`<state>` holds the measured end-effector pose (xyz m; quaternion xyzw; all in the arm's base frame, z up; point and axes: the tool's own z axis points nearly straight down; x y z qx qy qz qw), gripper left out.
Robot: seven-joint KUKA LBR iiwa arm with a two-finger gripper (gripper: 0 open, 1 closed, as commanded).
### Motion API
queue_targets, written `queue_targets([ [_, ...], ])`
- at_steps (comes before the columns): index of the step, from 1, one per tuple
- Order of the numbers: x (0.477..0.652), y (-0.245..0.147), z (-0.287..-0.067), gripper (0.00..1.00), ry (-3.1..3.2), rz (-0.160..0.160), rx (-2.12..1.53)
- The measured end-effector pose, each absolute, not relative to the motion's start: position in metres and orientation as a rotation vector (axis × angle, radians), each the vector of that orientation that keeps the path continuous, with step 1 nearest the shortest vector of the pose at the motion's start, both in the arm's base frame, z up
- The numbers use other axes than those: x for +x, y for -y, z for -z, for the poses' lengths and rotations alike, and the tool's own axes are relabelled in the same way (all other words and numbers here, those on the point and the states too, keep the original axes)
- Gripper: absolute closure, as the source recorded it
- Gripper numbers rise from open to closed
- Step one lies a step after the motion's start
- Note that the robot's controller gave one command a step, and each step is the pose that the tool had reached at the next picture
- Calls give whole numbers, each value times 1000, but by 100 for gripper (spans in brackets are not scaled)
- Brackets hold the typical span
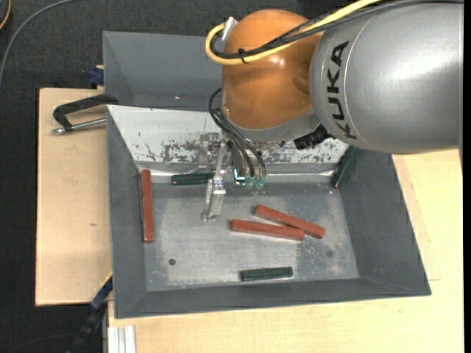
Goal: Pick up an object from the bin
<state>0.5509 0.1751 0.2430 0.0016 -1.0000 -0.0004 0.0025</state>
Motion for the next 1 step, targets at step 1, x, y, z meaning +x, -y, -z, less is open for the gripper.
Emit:
queue_targets([
  [1,498,-97,-232,0,3137,-5,-3],
])
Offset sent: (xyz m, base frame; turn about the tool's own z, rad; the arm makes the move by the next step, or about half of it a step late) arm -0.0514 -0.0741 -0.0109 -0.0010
